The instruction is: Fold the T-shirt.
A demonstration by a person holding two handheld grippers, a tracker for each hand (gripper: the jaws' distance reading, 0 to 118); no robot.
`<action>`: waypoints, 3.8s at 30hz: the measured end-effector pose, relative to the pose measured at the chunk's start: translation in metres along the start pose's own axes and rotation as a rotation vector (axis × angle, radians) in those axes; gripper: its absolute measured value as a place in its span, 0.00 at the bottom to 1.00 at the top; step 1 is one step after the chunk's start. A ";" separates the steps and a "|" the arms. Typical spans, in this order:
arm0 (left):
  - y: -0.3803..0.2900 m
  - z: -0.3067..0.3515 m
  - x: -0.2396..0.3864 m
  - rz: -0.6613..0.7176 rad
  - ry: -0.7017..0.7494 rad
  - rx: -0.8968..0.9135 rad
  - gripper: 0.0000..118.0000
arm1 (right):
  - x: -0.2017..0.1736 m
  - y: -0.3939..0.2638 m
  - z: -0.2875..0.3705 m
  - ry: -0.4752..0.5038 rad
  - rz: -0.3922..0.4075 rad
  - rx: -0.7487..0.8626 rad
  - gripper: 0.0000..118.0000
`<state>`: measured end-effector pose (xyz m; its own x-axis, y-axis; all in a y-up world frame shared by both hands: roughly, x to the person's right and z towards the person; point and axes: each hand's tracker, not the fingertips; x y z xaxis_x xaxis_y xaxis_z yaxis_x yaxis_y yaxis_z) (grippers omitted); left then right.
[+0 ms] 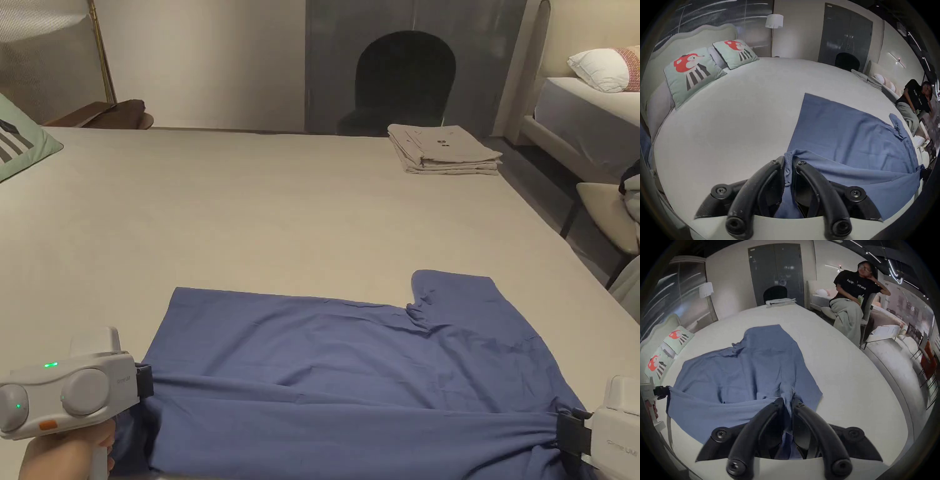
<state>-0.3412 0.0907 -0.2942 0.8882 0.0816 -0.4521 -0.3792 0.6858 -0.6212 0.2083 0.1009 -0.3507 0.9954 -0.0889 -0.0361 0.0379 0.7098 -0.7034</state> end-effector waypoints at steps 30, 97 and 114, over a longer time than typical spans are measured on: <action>-0.034 0.156 -0.010 -0.123 -0.095 0.423 0.00 | -0.038 -0.016 0.126 0.029 0.089 0.483 0.00; -0.152 0.173 -0.069 -0.066 -0.094 -0.079 0.07 | 0.005 -0.112 0.141 0.072 0.078 -0.038 0.11; -0.112 0.208 -0.052 0.003 -0.119 0.345 0.92 | -0.012 -0.075 0.177 -0.016 0.003 0.377 0.78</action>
<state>-0.2911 0.1598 -0.0683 0.9189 0.1533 -0.3634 -0.2899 0.8873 -0.3587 0.2088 0.1725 -0.1725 0.9967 -0.0778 -0.0245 0.0620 0.9176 -0.3926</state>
